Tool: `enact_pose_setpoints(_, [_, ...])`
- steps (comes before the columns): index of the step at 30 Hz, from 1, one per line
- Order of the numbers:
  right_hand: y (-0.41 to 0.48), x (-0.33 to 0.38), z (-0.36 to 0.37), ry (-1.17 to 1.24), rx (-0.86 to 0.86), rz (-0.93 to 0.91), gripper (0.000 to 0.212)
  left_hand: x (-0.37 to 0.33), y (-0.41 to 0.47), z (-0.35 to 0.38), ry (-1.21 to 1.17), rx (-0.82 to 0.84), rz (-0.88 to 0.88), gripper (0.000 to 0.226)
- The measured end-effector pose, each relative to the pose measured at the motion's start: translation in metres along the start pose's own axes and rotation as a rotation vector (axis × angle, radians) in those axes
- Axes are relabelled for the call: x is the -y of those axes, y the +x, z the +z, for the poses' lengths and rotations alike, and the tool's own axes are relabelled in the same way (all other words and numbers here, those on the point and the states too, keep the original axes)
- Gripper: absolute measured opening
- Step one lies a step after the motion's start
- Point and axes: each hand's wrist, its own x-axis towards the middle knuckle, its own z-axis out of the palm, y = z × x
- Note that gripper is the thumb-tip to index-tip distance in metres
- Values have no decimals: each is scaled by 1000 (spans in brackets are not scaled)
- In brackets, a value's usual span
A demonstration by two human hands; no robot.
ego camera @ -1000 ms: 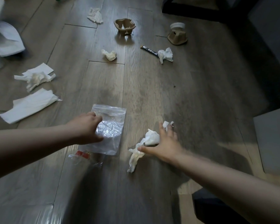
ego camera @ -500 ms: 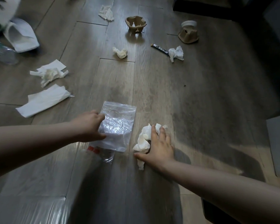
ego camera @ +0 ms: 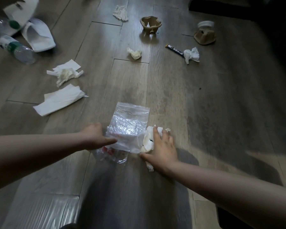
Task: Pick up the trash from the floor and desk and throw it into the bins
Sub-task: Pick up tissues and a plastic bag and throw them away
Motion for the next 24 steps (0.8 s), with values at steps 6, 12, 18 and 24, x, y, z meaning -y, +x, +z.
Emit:
enact_pose_setpoints(6, [-3,-8,-5,-29,-8,-50,107,-13,1,14,-105,-87,-70,103])
enact_pose_setpoints(12, [-4,-17,-7,-77,-24,-98,104,-32,4,21,20,-165,-25,117])
enact_pose_setpoints(18, [1,-21,-7,-64,-23,-115,101,3,19,-12,143,-295,98,99])
enact_pose_setpoints(24, [9,-20,-8,-70,-33,-128,94,62,34,-37,444,-374,139,79])
